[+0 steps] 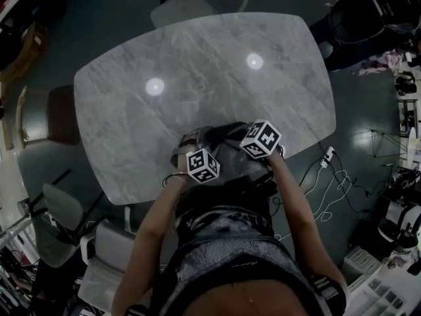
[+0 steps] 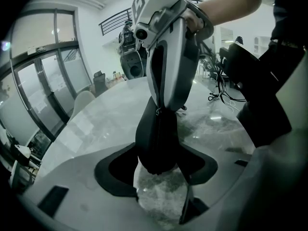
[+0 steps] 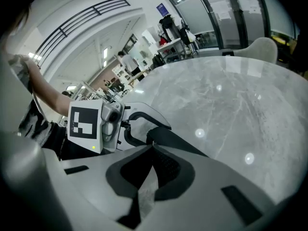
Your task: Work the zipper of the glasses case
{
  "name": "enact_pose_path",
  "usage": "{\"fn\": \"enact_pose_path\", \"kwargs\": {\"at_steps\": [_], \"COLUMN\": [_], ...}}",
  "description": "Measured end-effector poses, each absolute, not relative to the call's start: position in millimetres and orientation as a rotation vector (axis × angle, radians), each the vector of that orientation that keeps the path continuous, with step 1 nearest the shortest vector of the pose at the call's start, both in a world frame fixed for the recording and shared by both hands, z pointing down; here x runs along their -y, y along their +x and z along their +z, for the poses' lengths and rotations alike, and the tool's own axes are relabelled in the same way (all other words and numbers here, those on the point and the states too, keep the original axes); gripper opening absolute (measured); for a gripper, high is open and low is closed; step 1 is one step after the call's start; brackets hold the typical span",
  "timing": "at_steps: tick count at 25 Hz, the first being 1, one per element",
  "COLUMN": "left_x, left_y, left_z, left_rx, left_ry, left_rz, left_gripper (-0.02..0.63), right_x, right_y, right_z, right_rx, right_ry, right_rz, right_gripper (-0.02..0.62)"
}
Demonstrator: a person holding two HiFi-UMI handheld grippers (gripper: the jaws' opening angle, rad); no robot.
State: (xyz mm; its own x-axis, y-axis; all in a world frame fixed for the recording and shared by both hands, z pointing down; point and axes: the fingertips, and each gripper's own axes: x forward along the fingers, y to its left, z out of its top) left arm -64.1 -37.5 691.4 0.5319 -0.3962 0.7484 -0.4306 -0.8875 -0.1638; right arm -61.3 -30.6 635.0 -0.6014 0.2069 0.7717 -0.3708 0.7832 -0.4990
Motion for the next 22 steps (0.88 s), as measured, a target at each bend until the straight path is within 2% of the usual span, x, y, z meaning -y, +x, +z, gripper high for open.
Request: {"fn": "enact_pose_path", "kwargs": {"at_steps": [22], "left_x": [37], "left_y": [-65], "left_z": [693], "left_rx": [0.846], "left_ry": [2.631], "left_rz": [1.432], "left_gripper": [0.247], "right_x": [17], "right_y": [-100], "right_z": [644], "right_rx": [1.892], "right_ry": [0.189], "right_rz": [0.666], "right_gripper": [0.06]}}
